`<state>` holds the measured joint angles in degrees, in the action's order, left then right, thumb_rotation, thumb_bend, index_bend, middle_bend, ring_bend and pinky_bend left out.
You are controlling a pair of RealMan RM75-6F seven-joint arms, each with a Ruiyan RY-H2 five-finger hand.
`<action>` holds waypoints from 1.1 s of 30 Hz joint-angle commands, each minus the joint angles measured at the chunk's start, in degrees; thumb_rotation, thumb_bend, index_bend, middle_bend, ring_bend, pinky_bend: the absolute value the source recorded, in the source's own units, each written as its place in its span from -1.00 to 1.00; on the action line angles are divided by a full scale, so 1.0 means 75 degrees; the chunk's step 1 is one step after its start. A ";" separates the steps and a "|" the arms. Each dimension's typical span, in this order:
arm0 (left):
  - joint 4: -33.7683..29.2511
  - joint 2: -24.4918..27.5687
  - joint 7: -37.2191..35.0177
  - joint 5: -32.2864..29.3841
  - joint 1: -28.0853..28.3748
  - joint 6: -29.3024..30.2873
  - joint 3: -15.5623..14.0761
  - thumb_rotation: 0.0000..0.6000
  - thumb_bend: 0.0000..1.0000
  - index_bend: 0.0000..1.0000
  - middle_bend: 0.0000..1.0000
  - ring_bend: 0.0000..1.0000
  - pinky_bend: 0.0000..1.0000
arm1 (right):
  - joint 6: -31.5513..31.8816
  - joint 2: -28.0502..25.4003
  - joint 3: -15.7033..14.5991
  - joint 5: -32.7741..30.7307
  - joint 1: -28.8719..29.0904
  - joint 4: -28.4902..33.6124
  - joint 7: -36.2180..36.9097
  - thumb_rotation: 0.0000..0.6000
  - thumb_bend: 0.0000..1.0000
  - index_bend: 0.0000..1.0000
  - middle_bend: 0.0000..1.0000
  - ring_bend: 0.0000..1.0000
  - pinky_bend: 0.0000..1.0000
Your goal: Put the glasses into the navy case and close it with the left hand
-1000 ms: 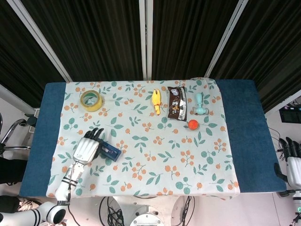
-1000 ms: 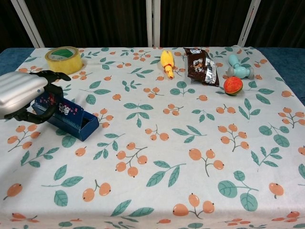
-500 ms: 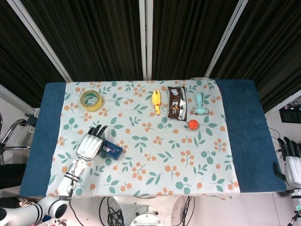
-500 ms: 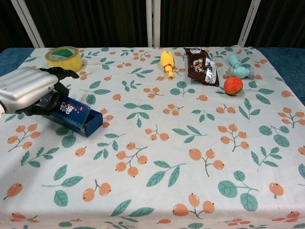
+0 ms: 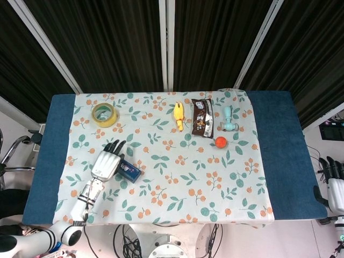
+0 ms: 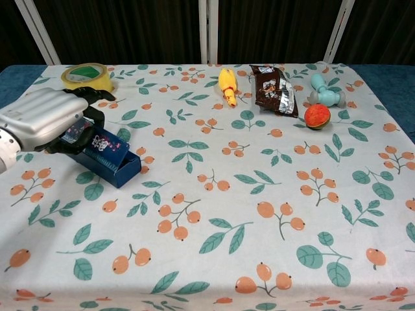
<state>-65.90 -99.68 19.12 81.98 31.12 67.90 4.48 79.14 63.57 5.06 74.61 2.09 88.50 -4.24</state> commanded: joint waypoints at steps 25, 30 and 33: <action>-0.0072 0.0150 -0.0490 0.0208 -0.0266 0.1144 0.0416 1.00 -0.67 -1.00 -0.90 -0.83 -0.59 | 0.0084 0.0010 0.0048 0.0047 0.0001 -0.0013 0.0093 1.00 -0.31 -1.00 -1.00 -1.00 -1.00; -0.1405 0.1277 -0.0453 -0.0331 -0.1096 0.1737 0.0479 1.00 -0.87 -1.00 -0.89 -0.83 -0.59 | 0.0177 0.0048 -0.0027 0.0326 0.0005 -0.0093 0.0196 1.00 -0.32 -1.00 -1.00 -1.00 -1.00; -0.2107 0.2161 -0.0981 -0.0436 -0.1660 0.1866 0.0157 0.88 -0.98 -1.00 -0.90 -0.84 -0.59 | 0.0235 0.0060 -0.0129 0.0626 0.0006 -0.0240 0.0405 1.00 -0.36 -1.00 -1.00 -1.00 -1.00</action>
<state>-76.17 -89.72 14.72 80.59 23.32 79.77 7.31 80.61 63.94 4.54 78.38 2.13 87.31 -1.99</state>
